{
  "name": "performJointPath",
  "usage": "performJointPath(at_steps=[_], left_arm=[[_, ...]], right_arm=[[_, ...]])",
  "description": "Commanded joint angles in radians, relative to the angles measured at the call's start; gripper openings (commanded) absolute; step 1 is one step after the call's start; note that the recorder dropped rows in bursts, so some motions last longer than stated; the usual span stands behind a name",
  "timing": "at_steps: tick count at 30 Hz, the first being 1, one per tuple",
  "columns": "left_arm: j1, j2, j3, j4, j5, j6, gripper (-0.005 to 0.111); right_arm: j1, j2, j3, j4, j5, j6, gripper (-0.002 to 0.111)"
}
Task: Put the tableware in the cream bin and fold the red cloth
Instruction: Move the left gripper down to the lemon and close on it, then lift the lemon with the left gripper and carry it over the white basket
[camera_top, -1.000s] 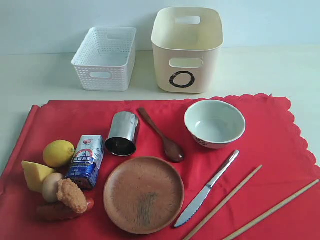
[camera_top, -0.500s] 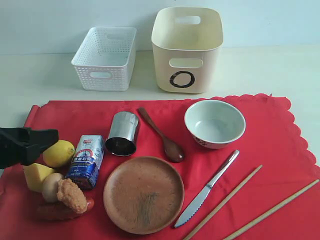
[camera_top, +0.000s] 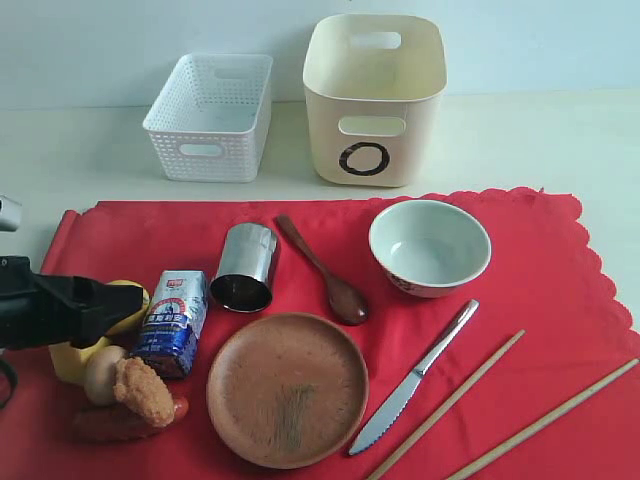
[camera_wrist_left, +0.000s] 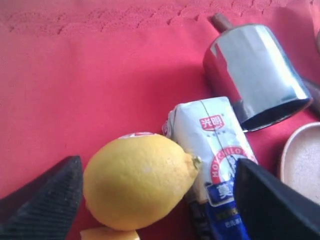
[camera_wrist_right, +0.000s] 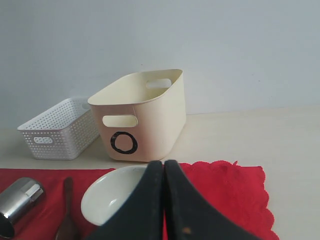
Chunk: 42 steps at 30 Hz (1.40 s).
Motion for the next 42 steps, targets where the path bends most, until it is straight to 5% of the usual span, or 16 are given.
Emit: performJointPath(at_steps=[1,13,25,32,37,42], left_arm=[[-0.004,0.041,-0.029,0.006,-0.007,0.032,0.079],[-0.004,0.141,-0.071,0.006,-0.004,0.076,0.074],[-0.004,0.141,-0.073,0.003,-0.020,0.076,0.000],[-0.004,0.123,-0.073,-0.003,-0.238,0.045,0.000],[-0.004,0.101,-0.077,-0.012,-0.558,0.054,0.000],[-0.004,0.091,-0.144,-0.106,-0.596,0.042,0.000]], right_arm=[[0.001,-0.004,0.005,-0.006,-0.010,-0.002,0.000],[0.001,-0.004,0.005,-0.006,-0.010,-0.002,0.000],[0.001,-0.004,0.005,-0.006,-0.010,-0.002,0.000],[0.001,-0.004,0.005,-0.006,-0.010,-0.002,0.000],[0.001,-0.004,0.005,-0.006,-0.010,-0.002,0.000],[0.001,-0.004,0.005,-0.006,-0.010,-0.002,0.000]])
